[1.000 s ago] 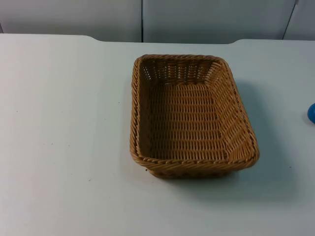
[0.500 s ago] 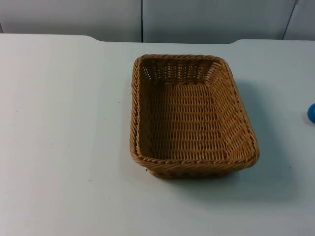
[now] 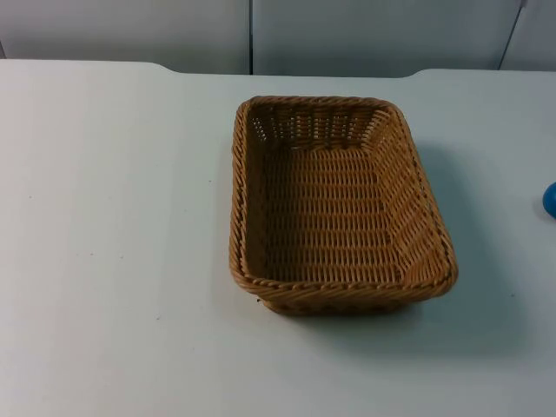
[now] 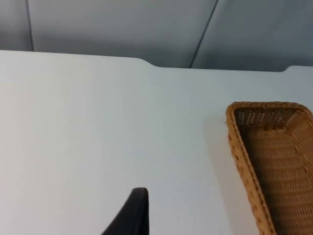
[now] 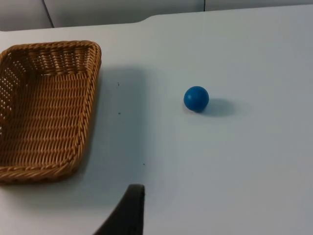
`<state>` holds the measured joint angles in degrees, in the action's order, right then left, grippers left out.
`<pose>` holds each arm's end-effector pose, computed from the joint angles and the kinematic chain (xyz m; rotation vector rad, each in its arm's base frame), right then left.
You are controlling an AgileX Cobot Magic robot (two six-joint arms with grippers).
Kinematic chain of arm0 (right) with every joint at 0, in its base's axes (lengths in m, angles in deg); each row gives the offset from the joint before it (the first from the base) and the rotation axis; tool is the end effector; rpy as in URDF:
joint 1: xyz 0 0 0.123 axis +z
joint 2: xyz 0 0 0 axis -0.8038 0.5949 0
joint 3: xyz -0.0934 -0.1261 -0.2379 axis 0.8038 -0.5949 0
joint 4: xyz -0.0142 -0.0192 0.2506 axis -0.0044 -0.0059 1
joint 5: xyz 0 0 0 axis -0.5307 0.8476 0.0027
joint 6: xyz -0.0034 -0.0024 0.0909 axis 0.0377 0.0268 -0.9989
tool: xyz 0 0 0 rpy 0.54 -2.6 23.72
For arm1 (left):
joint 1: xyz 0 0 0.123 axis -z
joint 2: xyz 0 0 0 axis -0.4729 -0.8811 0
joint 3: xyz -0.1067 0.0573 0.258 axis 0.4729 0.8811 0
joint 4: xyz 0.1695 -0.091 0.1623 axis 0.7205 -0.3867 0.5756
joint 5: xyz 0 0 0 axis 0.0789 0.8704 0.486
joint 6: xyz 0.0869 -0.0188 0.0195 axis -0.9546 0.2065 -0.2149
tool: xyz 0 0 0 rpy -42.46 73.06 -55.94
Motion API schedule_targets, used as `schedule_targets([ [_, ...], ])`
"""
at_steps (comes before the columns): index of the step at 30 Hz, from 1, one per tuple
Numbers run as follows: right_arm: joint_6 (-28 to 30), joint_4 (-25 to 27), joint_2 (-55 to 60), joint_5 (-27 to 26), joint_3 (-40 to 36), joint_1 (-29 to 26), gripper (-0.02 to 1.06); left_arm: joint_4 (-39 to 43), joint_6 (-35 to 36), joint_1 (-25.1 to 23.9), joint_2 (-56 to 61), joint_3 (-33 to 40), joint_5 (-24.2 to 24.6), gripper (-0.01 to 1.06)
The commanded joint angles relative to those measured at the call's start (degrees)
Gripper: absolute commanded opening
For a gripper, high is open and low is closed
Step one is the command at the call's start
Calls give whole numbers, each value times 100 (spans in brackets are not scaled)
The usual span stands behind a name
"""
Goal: Pick up the basket with the left hand and place the ball into the basket with the right hand.
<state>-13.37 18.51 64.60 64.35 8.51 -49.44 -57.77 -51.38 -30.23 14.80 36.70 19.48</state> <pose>-0.0068 -0.0045 0.2800 0.0214 2.0543 0.0373 0.1319 -0.0194 0.3749 0.0278 2.1089 -0.3141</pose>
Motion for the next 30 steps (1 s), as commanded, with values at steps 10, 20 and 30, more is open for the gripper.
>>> schedule_targets([
  [10, -4, 19, -21, -22, -34, -25, 104, -2165, -1870, -27, -1701, -22, -733, 96],
  [20, -4, 19, -21, -22, -34, -25, 104, -2758, -2551, -27, -2678, -22, -1028, 96],
  [30, -4, 19, -21, -22, -34, -25, 104, -3724, -3415, 19, -3386, -126, -1160, 96],
])
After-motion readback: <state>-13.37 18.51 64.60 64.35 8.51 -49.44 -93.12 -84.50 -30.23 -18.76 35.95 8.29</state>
